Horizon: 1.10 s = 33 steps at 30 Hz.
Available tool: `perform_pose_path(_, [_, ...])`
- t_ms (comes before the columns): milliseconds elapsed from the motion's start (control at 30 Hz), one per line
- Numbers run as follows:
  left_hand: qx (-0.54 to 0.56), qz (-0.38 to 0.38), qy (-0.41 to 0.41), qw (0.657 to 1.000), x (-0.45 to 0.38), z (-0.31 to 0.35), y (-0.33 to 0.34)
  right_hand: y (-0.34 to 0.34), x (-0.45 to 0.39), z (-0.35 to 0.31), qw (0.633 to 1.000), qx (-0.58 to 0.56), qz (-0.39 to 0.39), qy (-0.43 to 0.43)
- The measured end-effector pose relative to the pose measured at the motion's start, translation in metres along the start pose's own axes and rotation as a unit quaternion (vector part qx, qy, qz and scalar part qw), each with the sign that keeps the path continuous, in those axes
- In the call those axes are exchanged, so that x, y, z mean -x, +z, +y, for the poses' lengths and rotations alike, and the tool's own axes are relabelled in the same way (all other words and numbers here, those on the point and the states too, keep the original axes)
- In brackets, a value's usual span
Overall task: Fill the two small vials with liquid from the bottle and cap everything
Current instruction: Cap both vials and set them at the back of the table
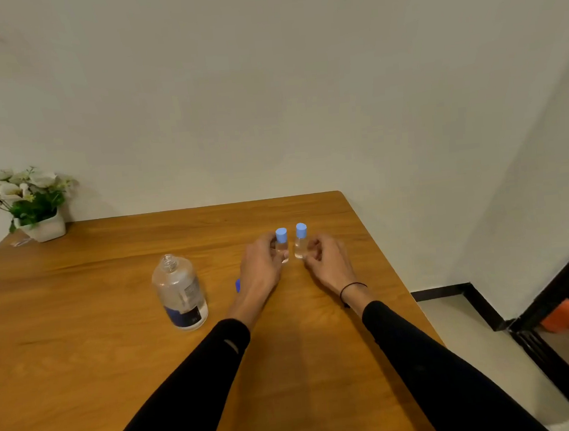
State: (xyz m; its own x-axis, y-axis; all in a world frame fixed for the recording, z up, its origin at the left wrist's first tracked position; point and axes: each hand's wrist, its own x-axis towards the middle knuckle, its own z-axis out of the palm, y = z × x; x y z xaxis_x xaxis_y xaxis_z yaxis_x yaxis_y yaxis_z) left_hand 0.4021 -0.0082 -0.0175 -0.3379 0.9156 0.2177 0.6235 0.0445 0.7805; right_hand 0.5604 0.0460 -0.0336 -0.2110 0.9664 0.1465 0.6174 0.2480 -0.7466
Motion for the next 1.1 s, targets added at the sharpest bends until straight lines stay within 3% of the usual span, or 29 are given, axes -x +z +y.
perform_pose_path(200, [0.009, -0.004, -0.004, 1.000, -0.071, -0.003, 0.026, 0.005, -0.057, 0.005, 0.997, -0.013, -0.072, -0.035])
perform_pose_path(367, [-0.008, 0.009, -0.020, 1.000, -0.134, -0.009, 0.043, 0.024, -0.123, 0.015, 0.999, -0.027, 0.027, 0.005])
perform_pose_path(600, [-0.011, 0.034, -0.024, 0.999, -0.201, -0.011, 0.063, 0.048, -0.199, 0.012, 0.994, -0.047, 0.094, 0.023])
perform_pose_path(867, [-0.028, 0.070, -0.044, 0.996, -0.234, -0.016, 0.082, 0.054, -0.239, 0.019, 0.993, -0.020, 0.111, 0.031])
perform_pose_path(1100, [-0.044, 0.088, -0.095, 0.991, -0.208, -0.008, 0.085, 0.043, -0.219, 0.014, 0.994, -0.025, 0.081, 0.073])
